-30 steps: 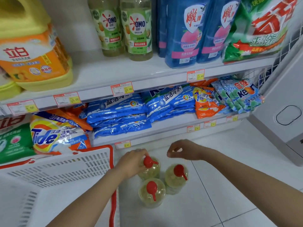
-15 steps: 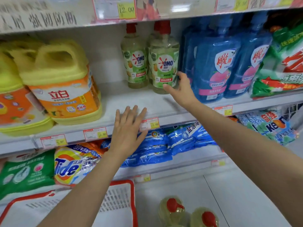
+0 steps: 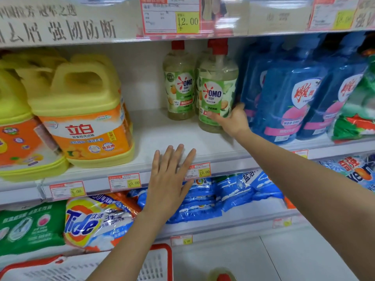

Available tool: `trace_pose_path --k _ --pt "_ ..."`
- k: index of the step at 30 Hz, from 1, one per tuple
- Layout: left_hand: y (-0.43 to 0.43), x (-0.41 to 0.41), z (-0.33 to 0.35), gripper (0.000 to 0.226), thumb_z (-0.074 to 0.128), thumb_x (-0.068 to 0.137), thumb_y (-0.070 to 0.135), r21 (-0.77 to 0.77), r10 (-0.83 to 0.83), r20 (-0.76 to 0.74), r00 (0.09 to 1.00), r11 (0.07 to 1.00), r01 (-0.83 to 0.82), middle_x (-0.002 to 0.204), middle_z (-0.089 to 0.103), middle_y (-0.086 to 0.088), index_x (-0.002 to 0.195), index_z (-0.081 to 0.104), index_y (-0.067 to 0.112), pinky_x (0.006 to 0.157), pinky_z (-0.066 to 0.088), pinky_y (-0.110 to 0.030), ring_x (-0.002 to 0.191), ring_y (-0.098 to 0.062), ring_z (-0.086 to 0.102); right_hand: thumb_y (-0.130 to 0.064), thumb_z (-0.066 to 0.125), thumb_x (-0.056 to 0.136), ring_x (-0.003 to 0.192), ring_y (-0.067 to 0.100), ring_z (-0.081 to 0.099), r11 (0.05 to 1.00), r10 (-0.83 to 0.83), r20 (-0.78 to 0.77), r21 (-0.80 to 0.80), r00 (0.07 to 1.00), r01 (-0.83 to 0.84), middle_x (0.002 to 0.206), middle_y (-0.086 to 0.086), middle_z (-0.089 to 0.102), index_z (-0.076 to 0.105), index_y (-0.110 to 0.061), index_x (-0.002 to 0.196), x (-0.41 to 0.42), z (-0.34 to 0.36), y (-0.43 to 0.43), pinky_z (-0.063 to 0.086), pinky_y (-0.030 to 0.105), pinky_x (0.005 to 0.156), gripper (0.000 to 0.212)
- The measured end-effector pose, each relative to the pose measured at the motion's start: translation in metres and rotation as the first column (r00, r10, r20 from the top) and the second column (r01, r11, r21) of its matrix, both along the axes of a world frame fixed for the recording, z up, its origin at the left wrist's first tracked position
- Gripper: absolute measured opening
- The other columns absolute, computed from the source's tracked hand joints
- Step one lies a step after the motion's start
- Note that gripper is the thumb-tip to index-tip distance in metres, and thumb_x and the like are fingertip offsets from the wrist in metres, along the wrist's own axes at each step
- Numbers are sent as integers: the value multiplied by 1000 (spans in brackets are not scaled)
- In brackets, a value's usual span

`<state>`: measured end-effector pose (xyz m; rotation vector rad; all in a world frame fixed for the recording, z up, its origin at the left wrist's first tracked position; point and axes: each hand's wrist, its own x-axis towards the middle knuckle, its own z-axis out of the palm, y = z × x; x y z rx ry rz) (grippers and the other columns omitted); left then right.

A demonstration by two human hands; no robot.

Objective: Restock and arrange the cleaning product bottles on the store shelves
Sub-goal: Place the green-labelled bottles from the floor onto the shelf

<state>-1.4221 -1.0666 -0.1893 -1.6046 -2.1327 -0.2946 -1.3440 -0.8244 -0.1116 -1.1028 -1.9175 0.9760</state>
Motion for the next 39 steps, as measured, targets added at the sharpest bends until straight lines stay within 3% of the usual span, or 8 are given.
trace_pose_path --k 6,12,16,19,21,28,32,39 --pt "-3 -1 2 65 30 94 48 -26 -27 22 999 999 27 156 35 -9 155 24 24 119 6 -50 144 -34 31 -56 79 74 105 15 65 998 50 -23 44 998 -49 119 1 69 56 -15 123 14 10 -19 53 31 90 68" --pt "-11 2 14 67 33 95 53 130 -147 361 921 986 106 159 29 -1 154 26 22 123 0 -37 150 -20 16 -56 76 78 84 19 74 925 70 -303 -337 951 -176 100 9 76 70 -10 108 33 23 -52 62 36 70 55" --pt "-23 21 56 55 49 96 55 401 -290 769 570 913 -77 147 43 7 144 44 29 111 35 -32 135 -8 38 -47 69 87 65 12 73 879 159 -340 -378 927 -290 81 5 76 71 -4 100 69 37 -82 56 24 52 45" --pt "-25 50 96 64 53 79 66 382 -366 923 119 907 -177 134 55 7 136 47 37 94 47 -26 116 -5 57 -47 66 88 61 10 71 858 227 -321 -382 920 -345 75 2 75 72 -5 97 96 42 -110 54 23 50 43" --pt "-26 70 111 75 66 70 68 285 -291 957 -25 949 -133 121 65 3 136 46 38 89 56 -38 104 -15 68 -48 67 87 60 11 71 858 263 -292 -365 919 -362 74 3 75 72 -6 95 113 41 -130 53 22 49 43" --pt "-52 118 114 57 78 78 33 265 -297 943 -151 944 -198 106 73 -7 129 53 26 70 62 -41 87 -21 74 -60 54 82 80 18 74 842 405 -205 -297 891 -451 93 1 77 64 -18 120 176 43 -171 57 25 63 57" --pt "-61 146 127 51 75 77 42 225 -299 909 -291 939 -261 102 72 -7 118 59 15 65 62 -45 82 -23 75 -48 59 82 105 14 71 734 416 -433 -359 800 -576 113 -17 72 17 -54 142 202 46 -186 61 34 77 74" --pt "-78 168 139 64 62 73 70 105 -118 979 -165 990 -90 106 72 -3 112 59 19 75 62 -41 88 -19 74 -34 67 80 103 20 72 744 314 -575 -344 755 -572 114 0 74 42 -37 142 227 52 -210 62 37 72 67"
